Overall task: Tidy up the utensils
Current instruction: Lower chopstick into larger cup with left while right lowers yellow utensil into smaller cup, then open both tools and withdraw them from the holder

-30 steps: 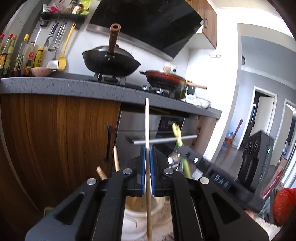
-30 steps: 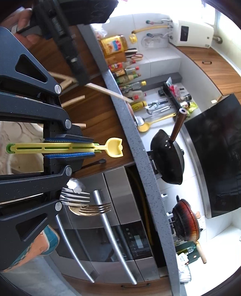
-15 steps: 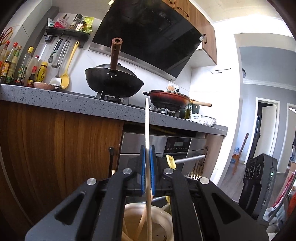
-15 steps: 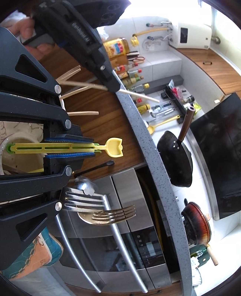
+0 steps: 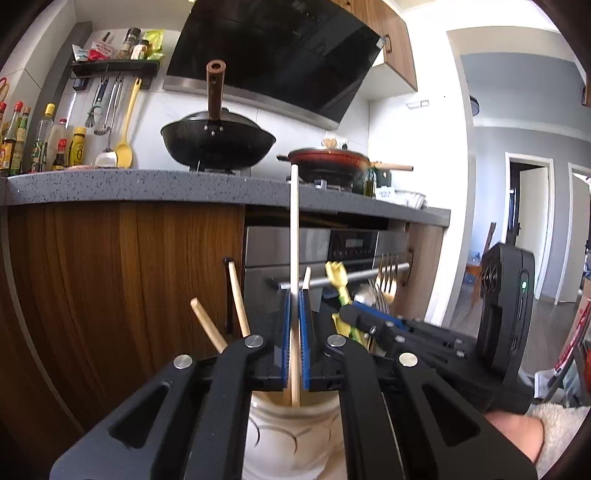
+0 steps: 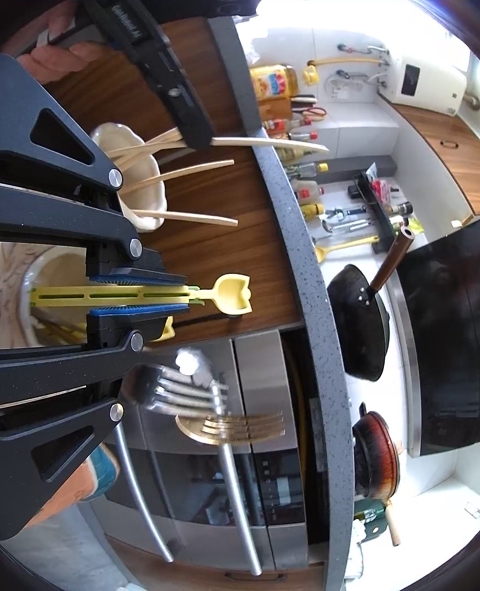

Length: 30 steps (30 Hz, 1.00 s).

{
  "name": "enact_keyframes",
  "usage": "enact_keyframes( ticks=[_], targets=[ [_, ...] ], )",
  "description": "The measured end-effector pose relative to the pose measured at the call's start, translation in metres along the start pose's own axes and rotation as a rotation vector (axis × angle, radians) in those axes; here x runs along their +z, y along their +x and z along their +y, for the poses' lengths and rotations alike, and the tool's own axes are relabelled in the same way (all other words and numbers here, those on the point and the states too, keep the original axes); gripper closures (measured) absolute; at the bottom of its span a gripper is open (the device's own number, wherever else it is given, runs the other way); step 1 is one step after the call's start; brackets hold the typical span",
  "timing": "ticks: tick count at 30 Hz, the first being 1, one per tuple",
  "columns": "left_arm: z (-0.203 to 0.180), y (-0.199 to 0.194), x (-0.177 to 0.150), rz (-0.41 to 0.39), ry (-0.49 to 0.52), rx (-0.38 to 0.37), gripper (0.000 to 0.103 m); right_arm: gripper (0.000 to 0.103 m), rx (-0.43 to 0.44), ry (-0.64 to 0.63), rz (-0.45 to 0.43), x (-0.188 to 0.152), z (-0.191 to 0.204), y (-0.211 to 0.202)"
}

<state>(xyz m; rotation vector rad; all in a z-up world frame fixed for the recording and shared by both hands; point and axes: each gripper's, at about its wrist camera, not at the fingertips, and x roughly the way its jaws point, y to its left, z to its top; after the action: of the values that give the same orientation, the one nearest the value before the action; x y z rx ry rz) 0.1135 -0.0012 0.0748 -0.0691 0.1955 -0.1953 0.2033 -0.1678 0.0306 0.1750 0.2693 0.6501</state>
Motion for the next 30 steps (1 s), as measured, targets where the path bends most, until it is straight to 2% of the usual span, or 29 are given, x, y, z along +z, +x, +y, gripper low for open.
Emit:
enact_keyframes(
  ticks=[4, 11, 16, 19, 24, 25, 28, 30],
  targets=[
    [0.004, 0.000, -0.007, 0.082, -0.014, -0.017, 0.099, 0.093, -0.015, 0.003, 0.027, -0.005, -0.002, -0.009],
    [0.000, -0.003, -0.010, 0.113, 0.003, -0.054, 0.099, 0.093, -0.022, -0.026, 0.074, -0.013, 0.005, -0.024],
    [-0.001, 0.002, -0.014, 0.136, 0.008, -0.053, 0.096, 0.092, -0.026, -0.061, 0.118, -0.019, 0.011, -0.018],
    [0.000, 0.003, -0.015, 0.137, -0.002, -0.059, 0.082, 0.091, -0.031, -0.069, 0.129, -0.021, 0.010, -0.015],
    [-0.003, 0.001, -0.014, 0.119, 0.012, -0.052, 0.063, 0.080, -0.040, -0.070, 0.123, -0.021, 0.007, -0.017],
    [-0.004, 0.000, -0.014, 0.116, 0.019, -0.049, 0.059, 0.075, -0.042, -0.071, 0.122, -0.020, 0.008, -0.018],
    [-0.006, -0.003, -0.013, 0.104, 0.029, -0.040, 0.053, 0.061, -0.050, -0.075, 0.107, -0.017, 0.009, -0.024],
    [-0.006, -0.008, -0.011, 0.093, 0.032, -0.033, 0.050, 0.061, -0.060, -0.084, 0.099, -0.015, 0.011, -0.029]
  ],
)
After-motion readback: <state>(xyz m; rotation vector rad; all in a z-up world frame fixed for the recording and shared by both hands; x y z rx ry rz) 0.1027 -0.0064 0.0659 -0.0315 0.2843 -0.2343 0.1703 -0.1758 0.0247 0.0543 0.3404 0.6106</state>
